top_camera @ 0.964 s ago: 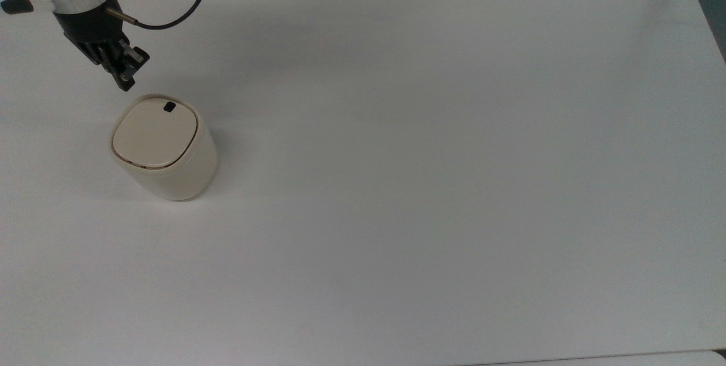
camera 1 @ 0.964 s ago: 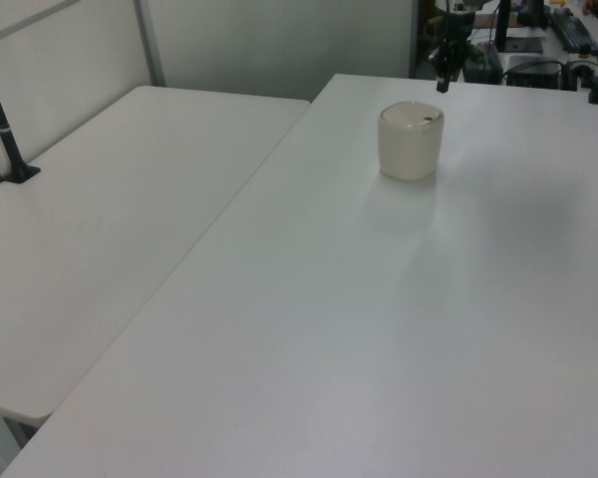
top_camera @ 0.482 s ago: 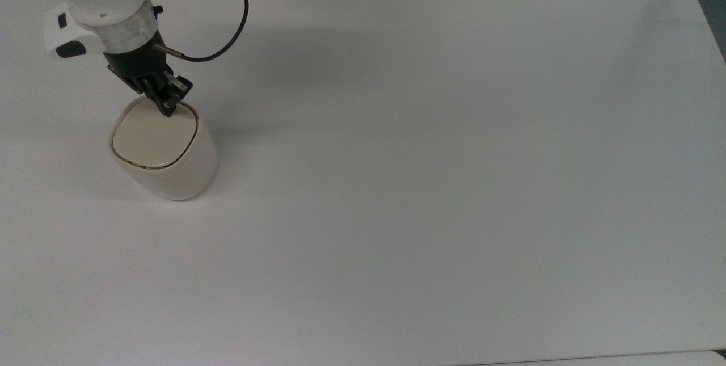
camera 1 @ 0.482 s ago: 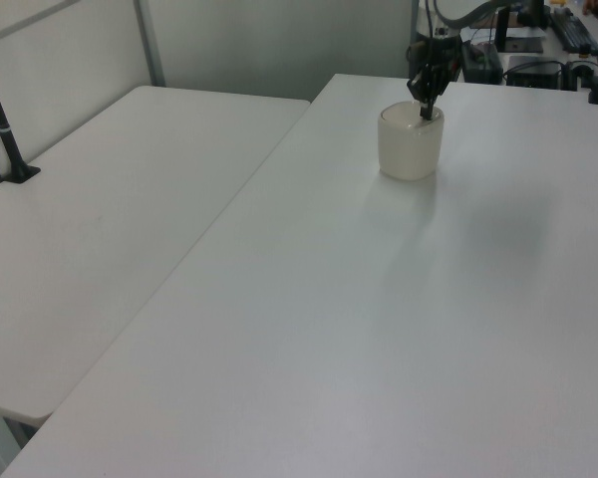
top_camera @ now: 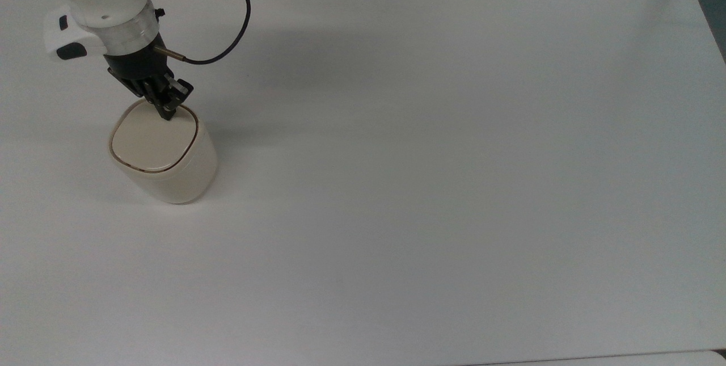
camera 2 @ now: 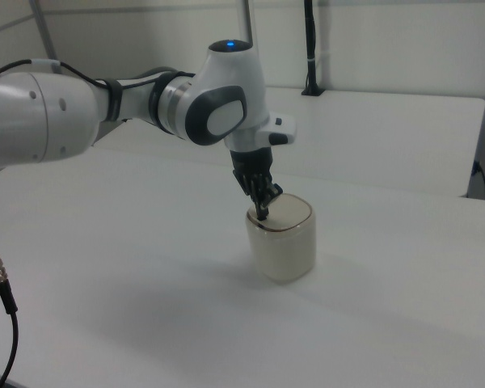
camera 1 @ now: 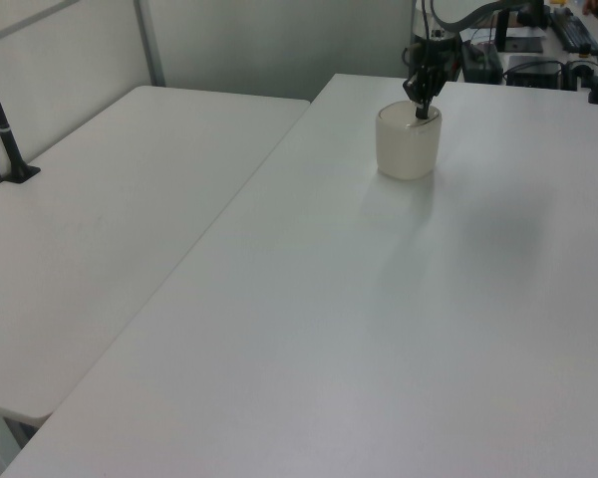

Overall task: Open the trash bin
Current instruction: 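Hook the lid tab and lift the gripper to swing the lid open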

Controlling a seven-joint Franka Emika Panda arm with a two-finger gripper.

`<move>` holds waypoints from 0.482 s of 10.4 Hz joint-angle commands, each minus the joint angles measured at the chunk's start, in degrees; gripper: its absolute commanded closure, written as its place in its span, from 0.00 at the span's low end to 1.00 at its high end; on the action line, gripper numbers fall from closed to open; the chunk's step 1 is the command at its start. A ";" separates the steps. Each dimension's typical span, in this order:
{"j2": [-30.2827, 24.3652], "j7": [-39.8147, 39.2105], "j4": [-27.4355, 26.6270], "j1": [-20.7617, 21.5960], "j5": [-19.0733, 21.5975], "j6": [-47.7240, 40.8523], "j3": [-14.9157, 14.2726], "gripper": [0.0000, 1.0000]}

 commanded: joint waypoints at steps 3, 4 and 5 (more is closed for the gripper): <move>-12.04 0.12 -0.08 10.83 -5.85 -15.63 -0.15 0.99; -14.67 -0.84 -0.34 12.33 -5.77 -17.66 -0.14 0.98; -16.62 -2.07 -0.61 13.91 -5.69 -19.60 -0.14 0.96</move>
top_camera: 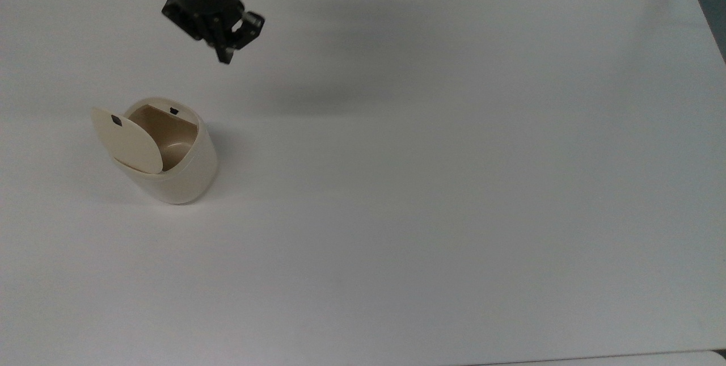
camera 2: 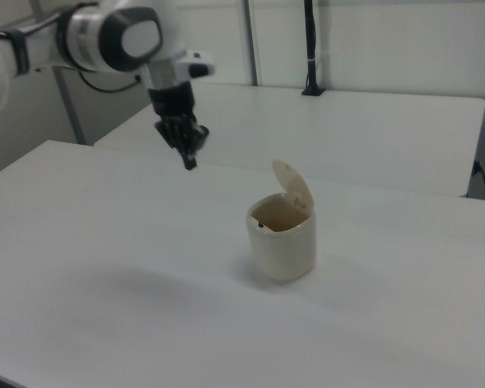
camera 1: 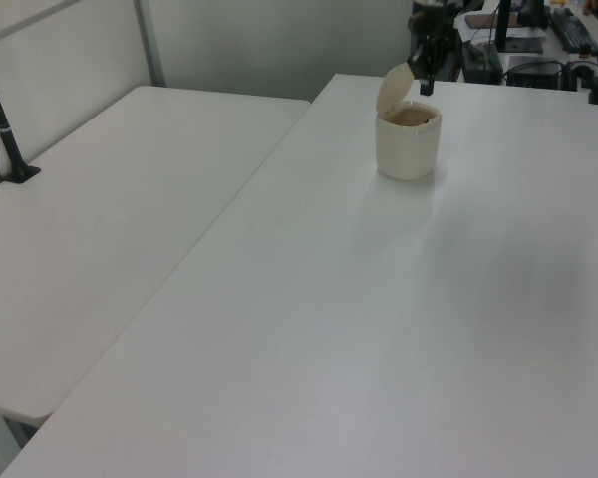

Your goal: Open the trash bin

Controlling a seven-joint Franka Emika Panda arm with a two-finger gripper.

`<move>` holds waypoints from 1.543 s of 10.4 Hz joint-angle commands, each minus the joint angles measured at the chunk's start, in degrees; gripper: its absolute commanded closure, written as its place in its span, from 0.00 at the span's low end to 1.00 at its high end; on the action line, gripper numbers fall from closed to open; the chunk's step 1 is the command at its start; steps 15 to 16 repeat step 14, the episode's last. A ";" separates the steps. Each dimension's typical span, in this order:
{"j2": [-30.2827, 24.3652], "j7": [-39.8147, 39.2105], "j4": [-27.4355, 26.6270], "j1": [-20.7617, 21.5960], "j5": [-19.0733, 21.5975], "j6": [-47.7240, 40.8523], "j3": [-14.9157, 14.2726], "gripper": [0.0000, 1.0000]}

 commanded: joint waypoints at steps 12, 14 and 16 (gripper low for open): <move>-10.24 -6.10 -5.22 8.50 -1.21 -7.25 -0.52 0.00; -10.33 -6.10 -5.22 8.59 -1.12 -8.56 -0.52 0.00; -10.33 -6.10 -5.22 8.59 -1.12 -8.56 -0.52 0.00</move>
